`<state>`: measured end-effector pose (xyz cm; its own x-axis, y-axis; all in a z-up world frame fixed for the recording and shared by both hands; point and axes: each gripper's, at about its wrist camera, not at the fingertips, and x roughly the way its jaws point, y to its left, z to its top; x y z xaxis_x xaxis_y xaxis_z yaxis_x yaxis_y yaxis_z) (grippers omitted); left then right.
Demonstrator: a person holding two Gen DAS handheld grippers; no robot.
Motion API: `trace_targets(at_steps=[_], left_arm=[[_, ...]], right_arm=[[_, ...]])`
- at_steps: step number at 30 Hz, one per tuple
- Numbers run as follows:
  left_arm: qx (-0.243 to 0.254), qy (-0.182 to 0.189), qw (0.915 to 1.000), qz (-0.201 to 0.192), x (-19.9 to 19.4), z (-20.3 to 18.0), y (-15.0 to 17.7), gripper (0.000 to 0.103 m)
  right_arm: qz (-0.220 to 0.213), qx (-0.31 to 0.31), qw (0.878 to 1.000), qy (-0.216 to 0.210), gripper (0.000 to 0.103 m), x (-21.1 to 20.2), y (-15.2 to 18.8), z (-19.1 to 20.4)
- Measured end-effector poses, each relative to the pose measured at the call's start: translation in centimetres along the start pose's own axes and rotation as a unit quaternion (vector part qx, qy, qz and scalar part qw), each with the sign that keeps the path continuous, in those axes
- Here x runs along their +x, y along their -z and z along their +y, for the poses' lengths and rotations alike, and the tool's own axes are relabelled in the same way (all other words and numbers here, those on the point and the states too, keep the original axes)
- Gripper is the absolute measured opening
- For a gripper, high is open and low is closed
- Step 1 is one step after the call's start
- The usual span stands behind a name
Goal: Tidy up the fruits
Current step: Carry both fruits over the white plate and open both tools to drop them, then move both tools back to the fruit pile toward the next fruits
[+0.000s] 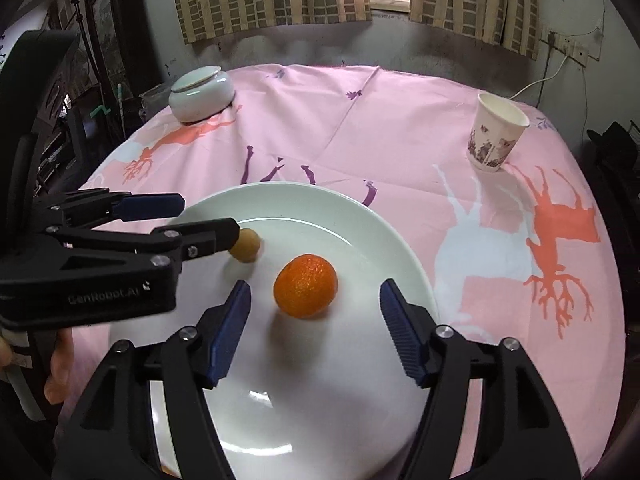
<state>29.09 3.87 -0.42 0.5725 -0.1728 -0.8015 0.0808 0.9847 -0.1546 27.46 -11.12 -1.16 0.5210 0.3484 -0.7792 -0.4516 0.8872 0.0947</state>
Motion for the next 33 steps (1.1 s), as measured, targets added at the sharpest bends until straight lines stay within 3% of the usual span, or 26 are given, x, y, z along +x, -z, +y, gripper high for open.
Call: trace_targets(at_steps=[4,6,11,16,20,21,22,23,31,33], left_arm=[[0.011,0.006,0.9991,-0.040,-6.8,-0.1,3.8,0.088],[0.027,-0.001,0.9981,-0.055,-9.4,-0.5,6.8,0.091],[0.023,-0.002,0.9959,-0.087,-13.5,-0.4,15.4,0.093],[-0.011,-0.021,0.9964,-0.082,-14.2,0.8,21.4,0.093],[-0.013,-0.038,0.9971,-0.065,-14.3,1.7,22.8,0.093],[-0.015,-0.043,0.9969,-0.065,-14.4,1.9,22.9,0.093],[-0.018,-0.044,0.9967,-0.065,-14.5,2.1,23.0,0.093],[-0.023,-0.044,0.9965,-0.067,-14.7,2.3,23.1,0.093],[-0.028,-0.051,0.9960,-0.069,-15.4,3.1,23.6,0.093],[-0.027,-0.051,0.9959,-0.069,-15.5,3.2,23.7,0.093]], right_arm=[[-0.016,-0.014,1.000,-0.006,0.070,-6.6,3.7,2.1],[-0.015,-0.013,1.000,-0.016,0.070,-9.4,6.7,3.2],[-0.025,0.020,0.999,-0.013,0.070,-13.5,15.3,4.9],[-0.020,0.090,0.996,0.013,0.070,-14.8,20.2,3.7],[-0.014,0.044,0.999,-0.016,0.070,-15.1,21.4,6.0],[-0.010,0.039,0.999,-0.029,0.060,-14.9,21.5,6.5],[0.001,0.037,0.999,-0.038,0.039,-14.5,21.6,6.8],[0.012,0.038,0.998,-0.040,0.033,-14.1,21.7,7.0],[0.071,0.009,0.997,0.022,0.034,-11.3,21.6,7.3],[0.069,-0.005,0.997,0.030,0.034,-10.8,21.6,7.6]])
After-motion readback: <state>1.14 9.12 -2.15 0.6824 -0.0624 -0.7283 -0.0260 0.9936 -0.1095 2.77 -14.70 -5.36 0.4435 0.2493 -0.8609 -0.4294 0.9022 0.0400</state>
